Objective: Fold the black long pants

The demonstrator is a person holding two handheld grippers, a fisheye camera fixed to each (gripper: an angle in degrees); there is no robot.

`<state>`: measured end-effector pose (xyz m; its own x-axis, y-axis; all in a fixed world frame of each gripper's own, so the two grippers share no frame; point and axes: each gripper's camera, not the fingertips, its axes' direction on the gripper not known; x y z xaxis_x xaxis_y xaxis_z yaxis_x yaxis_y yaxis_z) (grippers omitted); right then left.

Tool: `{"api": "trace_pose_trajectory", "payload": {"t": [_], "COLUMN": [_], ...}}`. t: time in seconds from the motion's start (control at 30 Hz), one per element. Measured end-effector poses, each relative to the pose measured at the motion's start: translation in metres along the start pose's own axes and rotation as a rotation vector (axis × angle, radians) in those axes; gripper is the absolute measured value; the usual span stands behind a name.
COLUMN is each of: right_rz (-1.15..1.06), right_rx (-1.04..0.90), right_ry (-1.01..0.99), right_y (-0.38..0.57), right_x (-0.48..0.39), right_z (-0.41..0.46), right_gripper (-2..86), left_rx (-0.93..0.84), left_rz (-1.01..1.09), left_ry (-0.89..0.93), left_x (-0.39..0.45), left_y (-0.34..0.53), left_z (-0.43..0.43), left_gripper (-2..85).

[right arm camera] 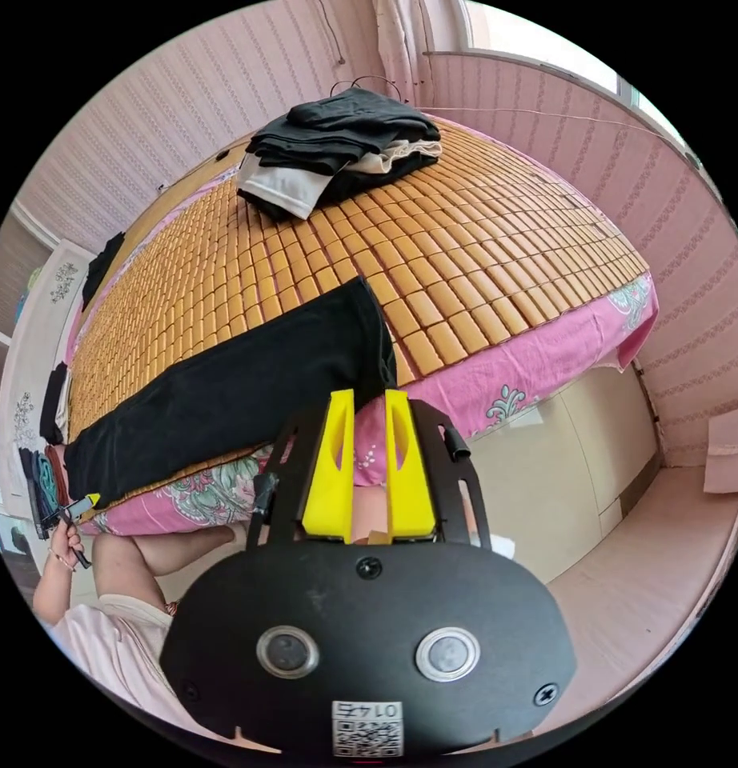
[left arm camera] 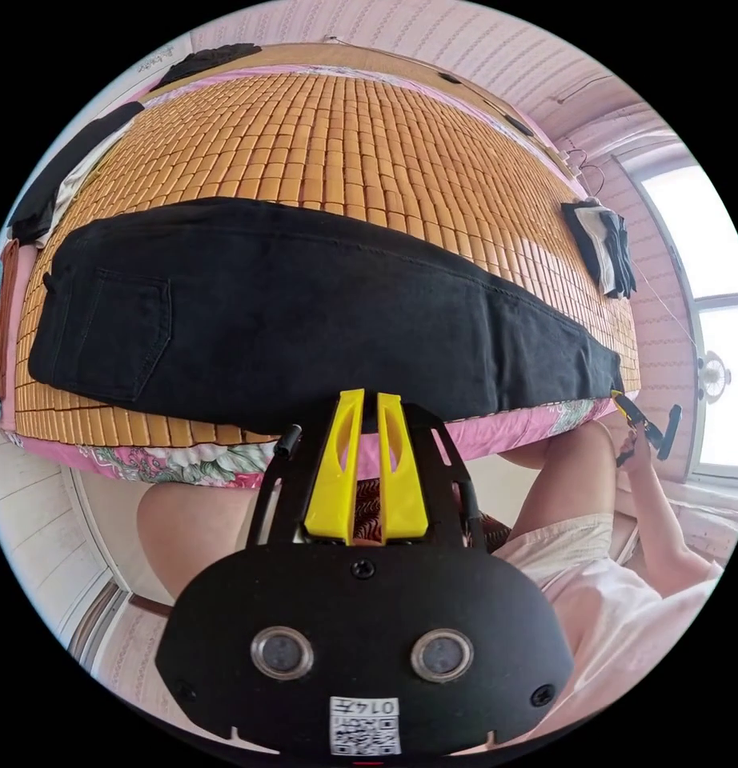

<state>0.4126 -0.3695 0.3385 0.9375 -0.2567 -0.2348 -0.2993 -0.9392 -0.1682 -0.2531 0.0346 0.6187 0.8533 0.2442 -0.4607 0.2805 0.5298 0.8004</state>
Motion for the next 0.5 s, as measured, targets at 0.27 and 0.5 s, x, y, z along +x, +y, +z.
{"api": "trace_pose_trajectory", "payload": {"t": [0.27, 0.5], "right_rz": [0.189, 0.212], "right_rx": [0.230, 0.400], "right_ry": [-0.501, -0.647], "right_y": [0.038, 0.053], "right_x": [0.090, 0.131], "right_z": [-0.018, -0.046], "right_gripper": [1.5, 0.9], "left_rx": [-0.013, -0.019], "left_rz": [0.010, 0.113], "left_ry": [-0.028, -0.012], "left_x": [-0.005, 0.015], "left_y": [-0.010, -0.017], "left_z": [0.003, 0.008], "left_gripper": [-0.9, -1.0]}}
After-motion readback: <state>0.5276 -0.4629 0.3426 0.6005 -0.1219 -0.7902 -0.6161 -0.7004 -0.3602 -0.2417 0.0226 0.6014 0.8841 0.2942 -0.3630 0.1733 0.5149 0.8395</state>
